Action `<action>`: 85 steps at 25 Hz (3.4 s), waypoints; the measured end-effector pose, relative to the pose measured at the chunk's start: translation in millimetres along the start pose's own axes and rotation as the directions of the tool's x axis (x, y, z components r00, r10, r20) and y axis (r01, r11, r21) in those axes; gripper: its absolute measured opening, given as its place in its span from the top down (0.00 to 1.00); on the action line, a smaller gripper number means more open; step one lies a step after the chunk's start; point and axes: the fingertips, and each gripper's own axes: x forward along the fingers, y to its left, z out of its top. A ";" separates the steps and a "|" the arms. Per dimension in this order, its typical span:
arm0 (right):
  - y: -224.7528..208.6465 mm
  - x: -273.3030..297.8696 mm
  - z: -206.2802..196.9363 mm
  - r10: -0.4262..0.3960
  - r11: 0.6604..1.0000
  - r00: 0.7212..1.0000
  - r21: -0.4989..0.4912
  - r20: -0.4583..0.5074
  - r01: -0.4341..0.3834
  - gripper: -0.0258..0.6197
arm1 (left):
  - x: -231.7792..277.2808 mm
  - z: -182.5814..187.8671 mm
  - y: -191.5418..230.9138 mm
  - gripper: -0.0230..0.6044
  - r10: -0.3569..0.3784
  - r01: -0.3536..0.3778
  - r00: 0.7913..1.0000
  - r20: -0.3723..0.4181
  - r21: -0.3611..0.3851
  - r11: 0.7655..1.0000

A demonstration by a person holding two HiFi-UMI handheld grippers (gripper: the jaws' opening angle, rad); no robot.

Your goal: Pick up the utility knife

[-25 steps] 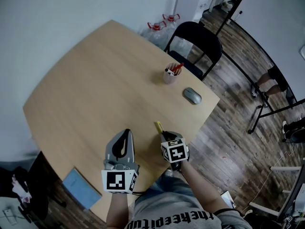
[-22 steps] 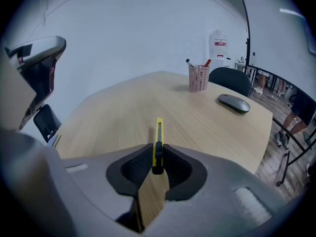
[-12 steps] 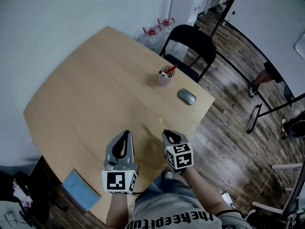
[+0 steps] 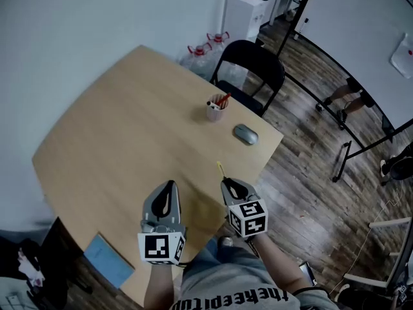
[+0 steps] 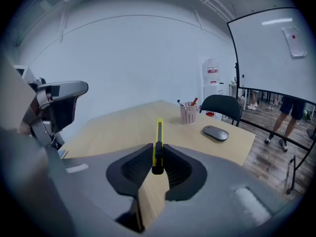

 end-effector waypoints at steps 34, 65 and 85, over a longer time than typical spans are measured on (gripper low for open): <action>-0.1 -93.5 69.2 0.026 0.995 0.949 -0.095 0.315 0.004 0.86 | -19.3 23.7 -51.5 0.93 -0.023 0.021 0.999 0.047 0.052 0.998; -1.4 -156.8 94.4 -0.003 0.987 0.868 -0.137 0.497 0.082 0.86 | -46.6 34.5 -57.0 0.93 0.005 -0.012 0.996 0.085 0.079 0.997; 0.7 -170.2 104.0 -0.008 0.988 0.831 -0.124 0.556 0.092 0.86 | -54.8 38.0 -53.5 0.93 0.020 -0.027 0.995 0.098 0.079 0.996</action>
